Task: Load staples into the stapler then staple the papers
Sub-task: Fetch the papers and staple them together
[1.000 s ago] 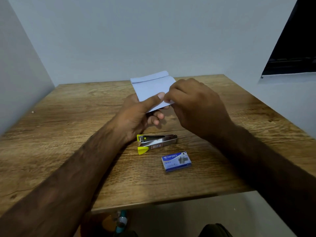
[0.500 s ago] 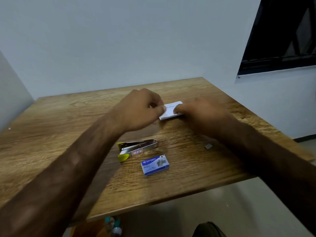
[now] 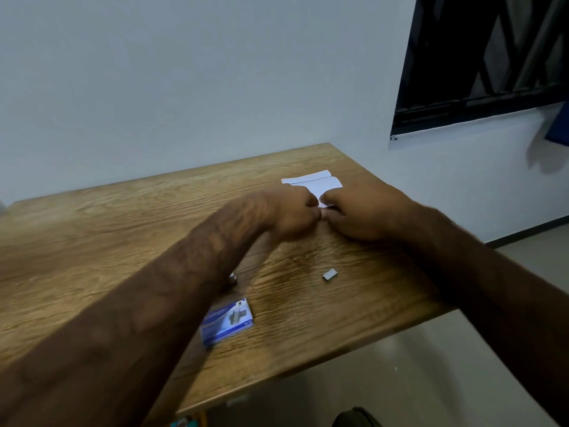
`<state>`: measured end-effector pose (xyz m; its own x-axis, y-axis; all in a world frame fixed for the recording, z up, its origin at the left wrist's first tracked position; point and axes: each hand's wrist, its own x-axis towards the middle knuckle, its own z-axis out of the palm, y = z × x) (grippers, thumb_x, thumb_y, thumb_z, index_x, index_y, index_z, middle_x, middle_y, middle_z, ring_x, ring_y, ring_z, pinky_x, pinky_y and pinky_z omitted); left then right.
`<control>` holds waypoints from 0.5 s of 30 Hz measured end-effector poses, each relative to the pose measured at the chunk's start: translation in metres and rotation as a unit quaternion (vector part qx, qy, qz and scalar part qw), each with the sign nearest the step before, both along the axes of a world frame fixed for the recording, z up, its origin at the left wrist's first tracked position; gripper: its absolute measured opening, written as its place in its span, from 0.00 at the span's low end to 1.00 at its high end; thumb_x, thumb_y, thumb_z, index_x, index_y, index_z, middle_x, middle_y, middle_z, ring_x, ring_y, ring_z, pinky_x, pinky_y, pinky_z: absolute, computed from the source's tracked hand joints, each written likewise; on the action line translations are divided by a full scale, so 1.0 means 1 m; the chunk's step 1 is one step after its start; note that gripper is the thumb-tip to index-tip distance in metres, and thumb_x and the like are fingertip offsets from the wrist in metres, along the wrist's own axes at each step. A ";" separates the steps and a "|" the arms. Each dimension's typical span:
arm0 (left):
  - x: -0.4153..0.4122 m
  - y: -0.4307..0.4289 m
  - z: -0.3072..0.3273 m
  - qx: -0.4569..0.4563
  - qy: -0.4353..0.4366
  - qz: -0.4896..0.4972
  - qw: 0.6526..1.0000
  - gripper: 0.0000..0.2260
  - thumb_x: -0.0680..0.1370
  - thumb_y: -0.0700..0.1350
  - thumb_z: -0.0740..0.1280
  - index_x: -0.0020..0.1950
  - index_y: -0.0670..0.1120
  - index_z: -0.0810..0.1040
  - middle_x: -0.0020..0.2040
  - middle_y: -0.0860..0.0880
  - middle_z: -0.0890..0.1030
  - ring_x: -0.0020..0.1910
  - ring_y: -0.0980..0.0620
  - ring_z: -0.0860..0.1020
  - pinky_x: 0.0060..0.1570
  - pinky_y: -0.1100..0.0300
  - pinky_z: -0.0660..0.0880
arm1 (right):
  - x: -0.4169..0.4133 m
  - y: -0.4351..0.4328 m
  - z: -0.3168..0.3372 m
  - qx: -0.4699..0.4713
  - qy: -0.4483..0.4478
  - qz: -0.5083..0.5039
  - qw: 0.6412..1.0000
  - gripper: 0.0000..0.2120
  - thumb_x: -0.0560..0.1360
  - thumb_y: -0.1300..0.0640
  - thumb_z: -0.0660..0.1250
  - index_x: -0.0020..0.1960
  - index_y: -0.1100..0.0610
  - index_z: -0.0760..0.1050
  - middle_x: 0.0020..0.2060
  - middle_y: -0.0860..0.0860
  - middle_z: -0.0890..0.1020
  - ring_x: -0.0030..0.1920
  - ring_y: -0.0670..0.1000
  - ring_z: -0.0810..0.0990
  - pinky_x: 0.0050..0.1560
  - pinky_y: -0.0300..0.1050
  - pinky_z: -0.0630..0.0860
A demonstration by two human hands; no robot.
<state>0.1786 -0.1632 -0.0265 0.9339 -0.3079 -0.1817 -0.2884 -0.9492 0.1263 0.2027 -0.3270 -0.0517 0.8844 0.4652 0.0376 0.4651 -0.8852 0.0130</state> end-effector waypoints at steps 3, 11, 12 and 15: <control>0.023 -0.008 -0.003 -0.005 0.005 0.019 1.000 0.16 0.84 0.54 0.54 0.60 0.47 0.77 0.64 0.44 0.80 0.66 0.44 0.75 0.67 0.50 0.71 | 0.027 -0.002 -0.005 0.018 0.013 -0.016 1.000 0.20 0.79 0.41 0.54 0.63 0.49 0.73 0.61 0.54 0.80 0.61 0.56 0.77 0.53 0.49 0.72; 0.083 -0.013 -0.026 -0.024 0.001 0.056 0.998 0.23 0.84 0.50 0.51 0.77 0.45 0.65 0.78 0.46 0.66 0.78 0.45 0.64 0.77 0.46 0.60 | 0.089 0.006 -0.022 0.096 0.037 -0.053 0.993 0.22 0.80 0.44 0.49 0.70 0.49 0.70 0.73 0.50 0.72 0.73 0.54 0.68 0.65 0.56 0.63; 0.089 -0.013 -0.028 -0.026 -0.003 0.059 0.998 0.23 0.84 0.50 0.50 0.77 0.45 0.64 0.79 0.46 0.65 0.79 0.45 0.62 0.77 0.45 0.59 | 0.094 0.007 -0.024 0.099 0.038 -0.057 0.993 0.24 0.80 0.45 0.48 0.72 0.49 0.68 0.75 0.49 0.70 0.75 0.53 0.65 0.69 0.57 0.60; 0.105 -0.014 -0.030 -0.035 -0.008 0.068 0.997 0.25 0.84 0.52 0.48 0.80 0.47 0.61 0.81 0.48 0.61 0.81 0.46 0.58 0.78 0.42 0.56 | 0.108 0.009 -0.028 0.103 0.040 -0.068 0.992 0.26 0.80 0.45 0.46 0.77 0.49 0.63 0.79 0.47 0.64 0.79 0.52 0.58 0.74 0.59 0.54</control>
